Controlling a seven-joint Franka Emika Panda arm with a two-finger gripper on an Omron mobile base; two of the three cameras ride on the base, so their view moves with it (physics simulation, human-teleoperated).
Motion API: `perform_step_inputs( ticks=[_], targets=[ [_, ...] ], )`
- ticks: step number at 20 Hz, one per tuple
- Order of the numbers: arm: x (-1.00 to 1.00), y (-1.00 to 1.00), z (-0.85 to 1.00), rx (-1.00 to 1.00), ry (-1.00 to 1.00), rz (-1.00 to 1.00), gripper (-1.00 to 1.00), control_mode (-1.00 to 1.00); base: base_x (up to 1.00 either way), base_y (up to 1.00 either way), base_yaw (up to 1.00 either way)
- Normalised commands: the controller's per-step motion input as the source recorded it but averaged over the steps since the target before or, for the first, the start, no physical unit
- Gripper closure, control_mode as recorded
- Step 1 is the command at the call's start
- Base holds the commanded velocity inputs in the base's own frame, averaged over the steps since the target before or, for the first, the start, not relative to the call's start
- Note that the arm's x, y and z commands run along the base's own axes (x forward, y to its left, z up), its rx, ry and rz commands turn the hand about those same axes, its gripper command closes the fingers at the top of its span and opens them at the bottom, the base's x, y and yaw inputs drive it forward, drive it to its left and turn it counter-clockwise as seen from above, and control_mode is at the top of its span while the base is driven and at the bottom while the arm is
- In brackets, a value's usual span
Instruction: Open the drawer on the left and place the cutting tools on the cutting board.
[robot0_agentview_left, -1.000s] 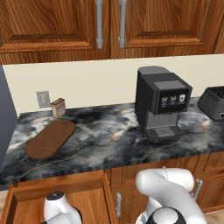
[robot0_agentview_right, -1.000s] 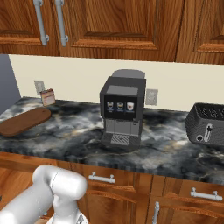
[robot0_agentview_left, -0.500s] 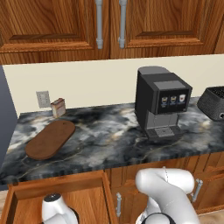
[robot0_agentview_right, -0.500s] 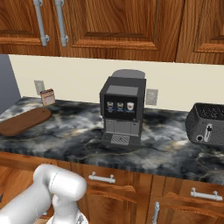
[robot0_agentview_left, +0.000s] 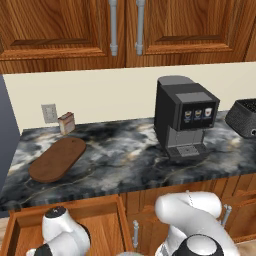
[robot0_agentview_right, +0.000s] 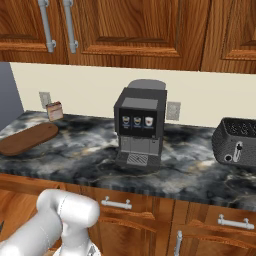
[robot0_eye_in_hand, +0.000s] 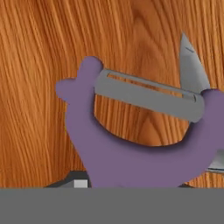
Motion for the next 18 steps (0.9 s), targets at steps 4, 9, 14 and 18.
perform_step_inputs(
  ticks=[4, 9, 14, 18],
  targets=[
    [0.23, 0.00, 1.00, 0.00, -0.16, -0.11, 1.00, -1.00, 0.00, 0.00, 0.00],
    [0.51, -0.09, 1.00, 0.00, -0.13, -0.14, 1.00, -1.00, 0.00, 0.00, 0.00],
    [0.67, -0.34, 1.00, 0.00, -0.24, -0.12, 1.00, -1.00, 0.00, 0.00, 0.00],
    [0.81, -0.35, 1.00, 0.00, -0.19, -0.10, 1.00, -1.00, 0.00, 0.00, 0.00]
  ],
)
